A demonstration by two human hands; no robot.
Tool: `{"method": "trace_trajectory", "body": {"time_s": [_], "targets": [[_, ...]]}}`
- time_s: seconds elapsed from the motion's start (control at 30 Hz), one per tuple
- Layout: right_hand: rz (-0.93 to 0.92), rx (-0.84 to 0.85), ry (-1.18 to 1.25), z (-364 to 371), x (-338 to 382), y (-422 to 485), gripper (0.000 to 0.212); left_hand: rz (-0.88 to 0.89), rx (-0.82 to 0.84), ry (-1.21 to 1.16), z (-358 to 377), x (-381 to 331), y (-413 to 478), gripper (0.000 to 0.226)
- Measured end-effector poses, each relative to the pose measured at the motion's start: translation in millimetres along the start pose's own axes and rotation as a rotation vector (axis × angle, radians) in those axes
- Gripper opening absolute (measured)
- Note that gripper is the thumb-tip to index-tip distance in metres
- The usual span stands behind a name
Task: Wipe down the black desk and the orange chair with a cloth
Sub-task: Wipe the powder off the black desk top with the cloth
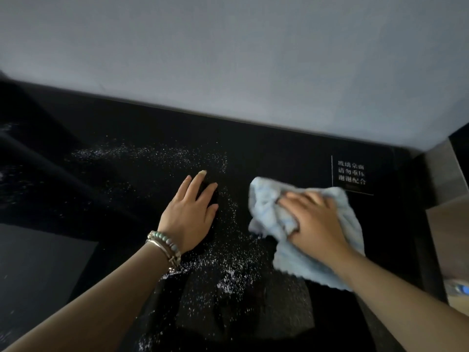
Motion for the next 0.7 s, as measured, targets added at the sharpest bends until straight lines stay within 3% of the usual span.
{"method": "trace_trajectory", "body": {"time_s": [0.07, 0.13, 0.17, 0.27, 0.33, 0.4, 0.47, 0.53, 0.63, 0.7], "targets": [[0.241, 0.005, 0.041, -8, -21, 4, 0.030, 0.055, -0.033, -0.021, 1, -5, -16, 0.051], [0.713, -0.047, -0.226, -13, -38, 0, 0.030, 0.050, -0.045, -0.066, 1, -7, -31, 0.050], [0.703, -0.061, -0.326, -12, -31, -3, 0.030, 0.040, -0.046, -0.081, 1, -6, -38, 0.049], [0.618, 0.012, -0.184, 3, 24, -25, 0.041, 0.011, -0.058, -0.111, 0, -3, -56, 0.047], [0.403, -0.033, -0.233, 12, 66, -46, 0.034, 0.001, -0.068, -0.131, 2, -4, -68, 0.046], [0.283, -0.035, -0.111, 6, 83, -56, 0.037, 0.004, -0.074, -0.149, 5, -8, -80, 0.046], [0.340, -0.125, -0.072, -8, 64, -54, 0.034, 0.002, -0.079, -0.155, 8, -11, -89, 0.046], [0.582, -0.151, -0.189, -20, 24, -55, 0.030, -0.004, -0.077, -0.145, 10, -10, -97, 0.046], [0.800, 0.113, -0.357, -20, -5, -64, 0.043, -0.032, -0.075, -0.126, 12, -2, -110, 0.047], [0.803, 0.130, -0.434, -10, 12, -66, 0.044, -0.050, -0.083, -0.119, 12, 4, -117, 0.047]]}}
Point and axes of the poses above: each hand's wrist, its own y-axis towards the middle knuckle, its own z-axis out of the palm, x = y × z, the point moved 2 cm from there along y, towards the middle knuckle, and after that the axes turned 15 degrees about -y, right-handed, at the moved point
